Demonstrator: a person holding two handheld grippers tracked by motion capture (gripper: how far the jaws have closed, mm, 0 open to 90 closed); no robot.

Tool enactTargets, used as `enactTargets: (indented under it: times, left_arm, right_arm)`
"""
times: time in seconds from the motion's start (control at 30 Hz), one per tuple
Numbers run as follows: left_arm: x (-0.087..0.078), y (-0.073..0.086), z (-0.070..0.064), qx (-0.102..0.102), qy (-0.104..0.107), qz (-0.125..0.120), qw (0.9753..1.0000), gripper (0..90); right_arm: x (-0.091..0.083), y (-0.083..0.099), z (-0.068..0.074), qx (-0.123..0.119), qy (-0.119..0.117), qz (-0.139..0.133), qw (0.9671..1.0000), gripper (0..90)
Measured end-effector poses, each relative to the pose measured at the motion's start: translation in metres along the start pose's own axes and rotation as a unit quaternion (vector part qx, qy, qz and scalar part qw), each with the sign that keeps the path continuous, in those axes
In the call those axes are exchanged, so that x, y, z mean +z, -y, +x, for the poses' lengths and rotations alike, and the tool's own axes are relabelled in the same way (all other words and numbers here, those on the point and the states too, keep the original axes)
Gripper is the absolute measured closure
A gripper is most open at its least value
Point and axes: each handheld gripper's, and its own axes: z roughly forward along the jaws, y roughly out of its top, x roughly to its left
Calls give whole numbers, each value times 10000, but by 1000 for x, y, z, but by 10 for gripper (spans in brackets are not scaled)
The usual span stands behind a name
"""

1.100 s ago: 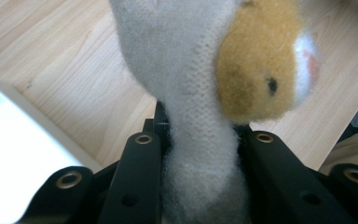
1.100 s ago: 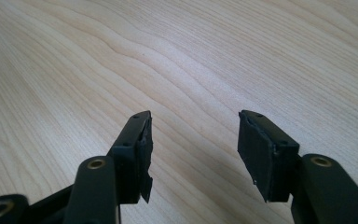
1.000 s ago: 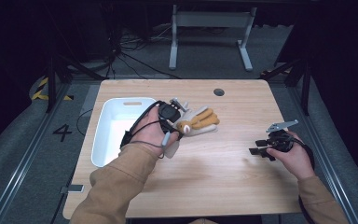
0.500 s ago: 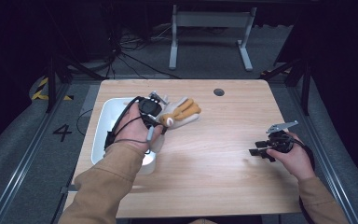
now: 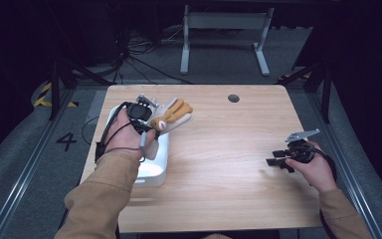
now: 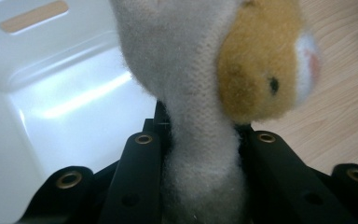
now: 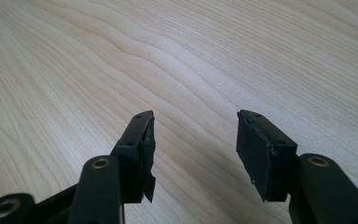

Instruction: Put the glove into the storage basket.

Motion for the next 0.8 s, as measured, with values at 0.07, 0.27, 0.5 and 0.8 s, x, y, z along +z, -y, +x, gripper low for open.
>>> enactTargets:
  times: [0.07, 0.27, 0.5, 0.8]
  left_arm:
    - [0, 2, 4, -110, 5, -55, 9999, 741]
    - [0, 5, 14, -479, -141, -39, 9987, 741]
    - [2, 8, 23, -762, -344, 4, 9965, 742]
    - [4, 9, 27, -951, -499, -52, 9942, 742]
  right_arm:
    - [0, 0, 0, -3, 5, -30, 10000, 476]
    - [3, -1, 3, -46, 7, 18, 10000, 473]
    - [4, 0, 2, -63, -1, 10, 10000, 471]
    - [5, 1, 1, -39, -1, 0, 10000, 466]
